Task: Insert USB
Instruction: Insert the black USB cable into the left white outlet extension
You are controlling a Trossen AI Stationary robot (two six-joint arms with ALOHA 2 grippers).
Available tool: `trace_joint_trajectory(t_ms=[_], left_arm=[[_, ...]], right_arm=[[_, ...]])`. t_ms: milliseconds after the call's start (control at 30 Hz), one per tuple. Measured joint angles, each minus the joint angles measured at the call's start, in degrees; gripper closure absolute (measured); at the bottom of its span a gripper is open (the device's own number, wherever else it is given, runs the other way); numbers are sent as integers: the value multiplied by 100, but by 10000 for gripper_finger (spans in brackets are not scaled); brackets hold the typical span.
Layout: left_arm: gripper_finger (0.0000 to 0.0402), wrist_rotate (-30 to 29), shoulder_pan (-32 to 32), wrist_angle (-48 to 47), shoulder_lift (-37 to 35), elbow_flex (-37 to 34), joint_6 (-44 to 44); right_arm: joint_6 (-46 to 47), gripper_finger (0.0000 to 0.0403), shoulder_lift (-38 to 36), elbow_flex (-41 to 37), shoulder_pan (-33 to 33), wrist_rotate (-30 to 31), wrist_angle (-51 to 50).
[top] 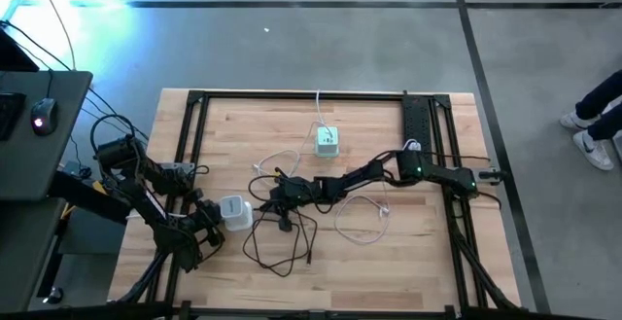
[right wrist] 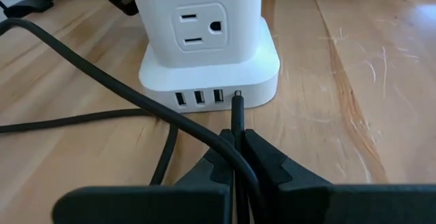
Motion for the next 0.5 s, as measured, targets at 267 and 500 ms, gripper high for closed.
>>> trace_joint_trajectory(t_ms=[267, 500], left_arm=[[401, 4, 4, -7, 0, 0, -35], [401, -69, 15, 11, 10, -8, -130]], right_arm=[[246, 403, 0, 0, 19, 128, 90], [194, 403, 0, 10, 79, 341, 161]])
